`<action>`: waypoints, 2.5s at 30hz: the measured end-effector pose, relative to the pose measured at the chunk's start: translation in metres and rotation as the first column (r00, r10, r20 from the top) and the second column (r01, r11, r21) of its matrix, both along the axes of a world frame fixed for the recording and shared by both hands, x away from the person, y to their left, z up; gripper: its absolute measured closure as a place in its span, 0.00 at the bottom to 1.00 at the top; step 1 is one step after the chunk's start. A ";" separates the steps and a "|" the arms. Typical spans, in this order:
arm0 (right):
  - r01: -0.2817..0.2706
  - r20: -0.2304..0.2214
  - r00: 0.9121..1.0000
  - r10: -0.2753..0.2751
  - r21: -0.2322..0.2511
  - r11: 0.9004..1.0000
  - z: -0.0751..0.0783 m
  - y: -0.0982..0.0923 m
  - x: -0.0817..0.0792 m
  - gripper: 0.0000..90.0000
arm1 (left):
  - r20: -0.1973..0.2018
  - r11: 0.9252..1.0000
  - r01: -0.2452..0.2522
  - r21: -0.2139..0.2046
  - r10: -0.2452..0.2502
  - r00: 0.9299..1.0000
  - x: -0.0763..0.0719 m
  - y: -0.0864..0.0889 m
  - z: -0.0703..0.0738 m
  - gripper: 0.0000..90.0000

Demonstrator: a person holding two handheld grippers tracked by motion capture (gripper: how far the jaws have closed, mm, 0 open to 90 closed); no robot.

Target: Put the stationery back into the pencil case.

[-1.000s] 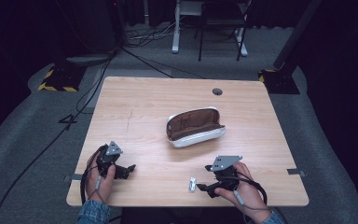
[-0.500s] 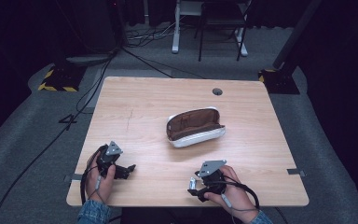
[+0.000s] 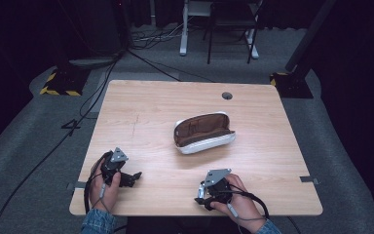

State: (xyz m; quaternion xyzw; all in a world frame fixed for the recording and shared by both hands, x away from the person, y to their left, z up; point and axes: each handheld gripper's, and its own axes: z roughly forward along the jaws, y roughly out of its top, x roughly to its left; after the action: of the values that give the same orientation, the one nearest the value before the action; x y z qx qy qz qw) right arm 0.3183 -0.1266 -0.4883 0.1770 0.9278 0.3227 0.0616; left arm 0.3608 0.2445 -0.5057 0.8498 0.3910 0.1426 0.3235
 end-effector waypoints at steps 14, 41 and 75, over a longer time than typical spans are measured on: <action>-0.010 0.006 1.000 0.010 0.001 1.000 0.002 0.000 -0.002 0.52 | 0.000 1.000 0.000 0.000 0.000 1.000 0.000 0.000 0.000 0.01; 0.033 0.037 0.999 -0.037 0.094 0.995 0.055 -0.002 0.011 0.52 | -0.001 1.000 -0.001 0.000 0.001 1.000 0.000 0.000 0.000 0.01; 0.259 0.057 0.960 -0.273 0.182 0.949 0.118 -0.009 0.103 0.52 | -0.002 1.000 0.005 -0.004 -0.005 1.000 0.001 0.000 0.000 0.00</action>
State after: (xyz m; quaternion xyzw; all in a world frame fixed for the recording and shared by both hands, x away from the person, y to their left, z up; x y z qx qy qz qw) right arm 0.4213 -0.1357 -0.3702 0.2918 0.8607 0.3975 0.1267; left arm 0.3616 0.2444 -0.5059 0.8504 0.3892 0.1401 0.3250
